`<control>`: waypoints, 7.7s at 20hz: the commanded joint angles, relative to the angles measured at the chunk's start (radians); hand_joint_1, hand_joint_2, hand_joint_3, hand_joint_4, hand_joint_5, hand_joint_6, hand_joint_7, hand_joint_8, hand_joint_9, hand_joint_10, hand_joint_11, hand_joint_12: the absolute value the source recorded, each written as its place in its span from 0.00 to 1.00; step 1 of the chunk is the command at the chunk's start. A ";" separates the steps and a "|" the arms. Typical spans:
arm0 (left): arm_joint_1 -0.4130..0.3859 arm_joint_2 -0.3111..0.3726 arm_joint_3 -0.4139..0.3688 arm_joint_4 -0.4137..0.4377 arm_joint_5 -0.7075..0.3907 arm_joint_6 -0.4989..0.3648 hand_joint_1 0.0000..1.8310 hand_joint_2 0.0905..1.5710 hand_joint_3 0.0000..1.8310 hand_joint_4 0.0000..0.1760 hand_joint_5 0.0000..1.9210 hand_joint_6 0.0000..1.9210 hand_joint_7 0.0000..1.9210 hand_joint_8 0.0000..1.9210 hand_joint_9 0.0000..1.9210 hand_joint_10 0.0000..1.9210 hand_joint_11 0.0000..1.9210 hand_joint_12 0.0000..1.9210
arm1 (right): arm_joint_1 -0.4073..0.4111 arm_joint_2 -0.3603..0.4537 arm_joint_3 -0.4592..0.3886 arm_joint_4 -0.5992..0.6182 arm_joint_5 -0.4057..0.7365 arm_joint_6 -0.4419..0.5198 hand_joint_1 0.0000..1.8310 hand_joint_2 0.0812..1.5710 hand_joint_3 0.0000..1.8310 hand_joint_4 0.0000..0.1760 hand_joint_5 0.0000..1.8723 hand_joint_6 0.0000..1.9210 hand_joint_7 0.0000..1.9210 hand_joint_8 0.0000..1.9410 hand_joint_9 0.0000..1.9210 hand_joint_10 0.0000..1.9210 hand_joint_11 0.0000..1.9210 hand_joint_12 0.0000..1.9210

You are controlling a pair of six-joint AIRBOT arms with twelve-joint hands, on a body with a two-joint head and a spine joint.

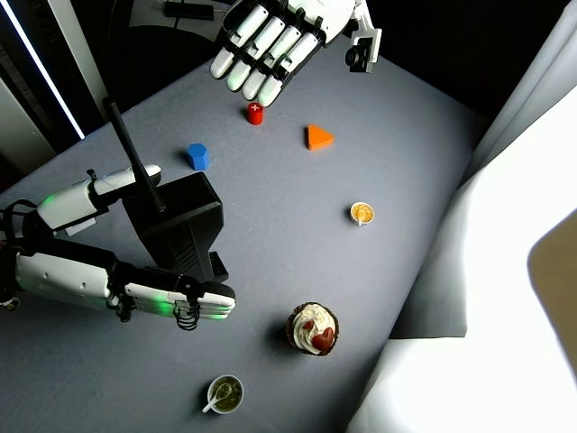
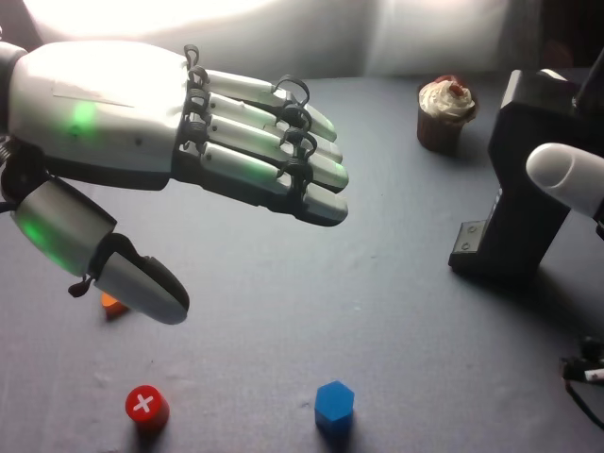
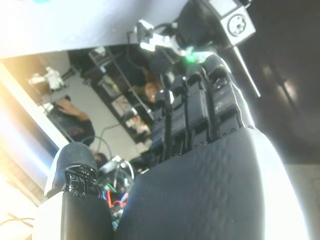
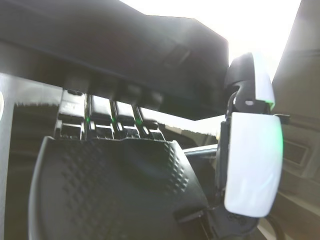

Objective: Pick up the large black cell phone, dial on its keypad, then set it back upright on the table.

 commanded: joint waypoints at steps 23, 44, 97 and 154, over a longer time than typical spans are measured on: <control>-0.047 -0.004 0.006 -0.100 -0.070 -0.052 0.10 0.72 0.00 0.19 0.10 0.00 0.09 0.00 0.08 0.00 0.00 0.19 | 0.109 -0.015 0.017 -0.048 0.084 -0.038 0.82 0.67 0.00 0.00 0.51 0.42 0.54 0.39 0.53 0.51 0.45 0.81; -0.056 0.015 -0.117 -0.125 0.162 -0.017 0.44 0.82 0.00 0.33 0.10 0.00 0.38 0.01 0.45 0.20 0.18 0.72 | 0.299 0.047 -0.063 -0.188 0.083 0.160 0.81 0.69 0.00 0.00 0.48 0.48 0.54 0.39 0.52 0.55 0.40 0.85; -0.082 -0.020 -0.312 -0.191 0.702 0.156 0.71 0.79 0.00 0.68 0.02 0.00 0.35 0.80 0.38 1.00 0.33 1.00 | 0.299 0.113 -0.036 -0.257 0.042 0.247 0.75 0.71 0.00 0.00 0.43 0.55 0.48 0.53 0.50 0.65 0.49 0.57; 0.090 0.007 -0.194 -0.829 0.022 -0.418 0.22 0.78 0.00 0.12 0.17 0.00 0.38 0.08 0.31 0.38 0.17 0.76 | 0.184 -0.012 0.185 -0.211 0.022 0.243 0.75 0.71 0.00 0.00 0.45 0.52 0.49 0.51 0.50 0.65 0.51 0.58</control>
